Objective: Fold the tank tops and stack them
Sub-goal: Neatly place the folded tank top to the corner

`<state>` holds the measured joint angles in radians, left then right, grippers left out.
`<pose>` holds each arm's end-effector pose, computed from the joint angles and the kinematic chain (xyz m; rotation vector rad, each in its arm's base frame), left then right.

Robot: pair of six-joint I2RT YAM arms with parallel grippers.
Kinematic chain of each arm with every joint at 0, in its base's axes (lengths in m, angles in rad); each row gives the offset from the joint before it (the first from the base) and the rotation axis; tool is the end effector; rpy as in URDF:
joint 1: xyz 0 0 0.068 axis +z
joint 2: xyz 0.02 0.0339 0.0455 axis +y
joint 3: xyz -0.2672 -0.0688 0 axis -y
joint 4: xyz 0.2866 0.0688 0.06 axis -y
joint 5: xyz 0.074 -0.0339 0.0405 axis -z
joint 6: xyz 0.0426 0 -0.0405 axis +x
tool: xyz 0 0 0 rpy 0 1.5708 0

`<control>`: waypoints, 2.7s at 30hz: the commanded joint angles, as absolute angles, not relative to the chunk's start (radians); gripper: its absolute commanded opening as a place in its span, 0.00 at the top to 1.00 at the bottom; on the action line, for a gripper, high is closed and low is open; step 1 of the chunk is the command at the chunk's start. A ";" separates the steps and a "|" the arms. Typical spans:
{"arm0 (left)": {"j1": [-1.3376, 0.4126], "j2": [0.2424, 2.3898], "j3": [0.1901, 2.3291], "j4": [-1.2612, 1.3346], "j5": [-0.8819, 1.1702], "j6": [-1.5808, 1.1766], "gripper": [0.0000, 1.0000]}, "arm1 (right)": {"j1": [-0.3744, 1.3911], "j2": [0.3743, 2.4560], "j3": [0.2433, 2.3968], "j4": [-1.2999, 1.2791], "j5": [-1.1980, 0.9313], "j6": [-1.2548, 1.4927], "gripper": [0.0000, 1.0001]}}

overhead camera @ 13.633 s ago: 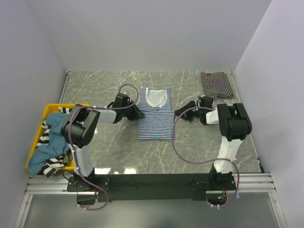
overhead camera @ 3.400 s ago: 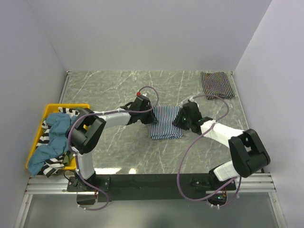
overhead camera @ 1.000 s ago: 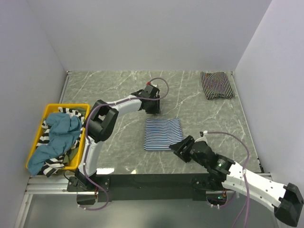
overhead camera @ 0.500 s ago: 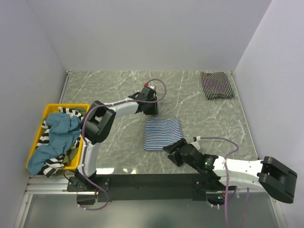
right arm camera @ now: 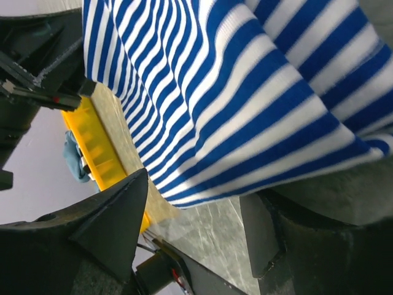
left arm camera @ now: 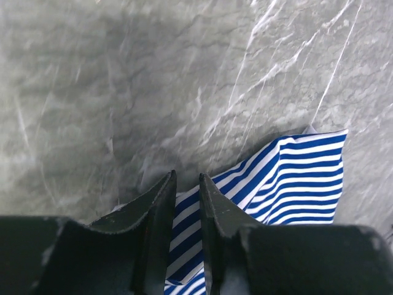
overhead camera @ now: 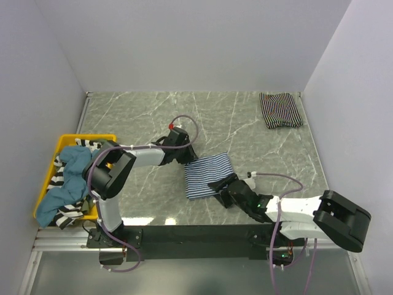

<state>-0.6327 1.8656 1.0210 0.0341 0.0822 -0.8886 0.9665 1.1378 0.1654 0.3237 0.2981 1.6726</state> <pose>0.3310 -0.2471 0.1103 -0.2823 2.5209 -0.7742 0.1298 0.1660 0.0837 1.0087 2.2140 1.0768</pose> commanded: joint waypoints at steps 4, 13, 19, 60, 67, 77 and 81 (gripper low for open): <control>-0.643 1.821 0.916 -0.021 0.068 -0.959 0.70 | 0.957 1.195 0.166 0.250 0.334 1.608 0.37; -0.631 1.792 0.986 -0.072 0.045 -0.936 0.67 | 0.872 1.201 0.265 0.049 0.350 1.419 0.74; -0.574 1.703 1.087 -0.179 0.003 -0.884 0.62 | 0.750 1.235 0.372 -0.021 0.298 1.176 1.00; -0.557 1.224 0.983 -0.423 0.137 -0.563 0.54 | 0.135 2.373 2.168 -0.677 0.733 -0.347 1.00; -0.542 1.253 0.980 -0.407 0.167 -0.541 0.55 | 0.109 2.359 2.200 -0.598 0.747 -0.410 1.00; -0.531 1.296 0.977 -0.390 0.212 -0.538 0.55 | 0.077 2.410 2.298 -0.546 0.753 -0.439 1.00; -0.528 1.304 0.974 -0.382 0.225 -0.541 0.55 | 0.061 2.408 2.296 -0.535 0.741 -0.442 1.00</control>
